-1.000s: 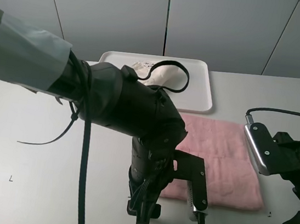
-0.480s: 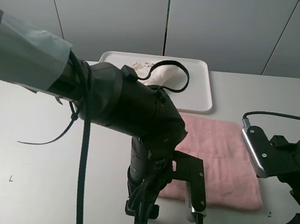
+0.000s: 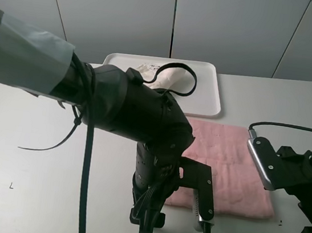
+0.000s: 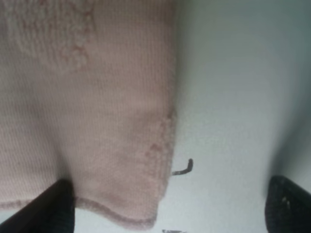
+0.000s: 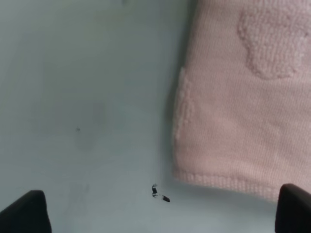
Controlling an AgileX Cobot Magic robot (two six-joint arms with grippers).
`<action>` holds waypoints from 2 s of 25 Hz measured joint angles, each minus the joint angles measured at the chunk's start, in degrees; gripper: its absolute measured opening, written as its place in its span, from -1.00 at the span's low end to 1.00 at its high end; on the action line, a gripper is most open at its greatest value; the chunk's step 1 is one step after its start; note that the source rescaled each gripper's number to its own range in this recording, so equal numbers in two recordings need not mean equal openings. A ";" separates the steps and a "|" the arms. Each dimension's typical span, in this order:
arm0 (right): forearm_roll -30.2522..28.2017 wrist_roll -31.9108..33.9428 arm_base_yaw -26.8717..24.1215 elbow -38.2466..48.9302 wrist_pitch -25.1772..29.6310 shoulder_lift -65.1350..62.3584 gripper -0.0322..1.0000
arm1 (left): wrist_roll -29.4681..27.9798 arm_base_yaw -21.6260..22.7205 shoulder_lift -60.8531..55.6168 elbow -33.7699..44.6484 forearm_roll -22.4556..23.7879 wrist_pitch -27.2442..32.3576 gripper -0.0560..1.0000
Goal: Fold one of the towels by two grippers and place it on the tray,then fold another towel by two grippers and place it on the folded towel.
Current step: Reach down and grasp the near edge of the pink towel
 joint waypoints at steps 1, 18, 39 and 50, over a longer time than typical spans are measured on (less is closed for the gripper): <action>0.14 0.00 0.91 0.25 -0.90 0.03 1.00 | 0.00 0.00 0.00 0.00 0.00 0.00 1.00; 0.97 2.02 3.21 1.85 -4.54 2.29 1.00 | -0.81 -0.10 0.93 -0.11 0.42 0.35 1.00; 2.51 2.13 3.21 1.85 -5.26 2.29 1.00 | -5.52 -0.10 0.98 -0.11 4.19 -1.51 -0.88; 2.72 2.33 3.21 3.25 -5.85 2.29 1.00 | -5.62 -0.10 0.98 -0.11 4.29 -1.72 -0.88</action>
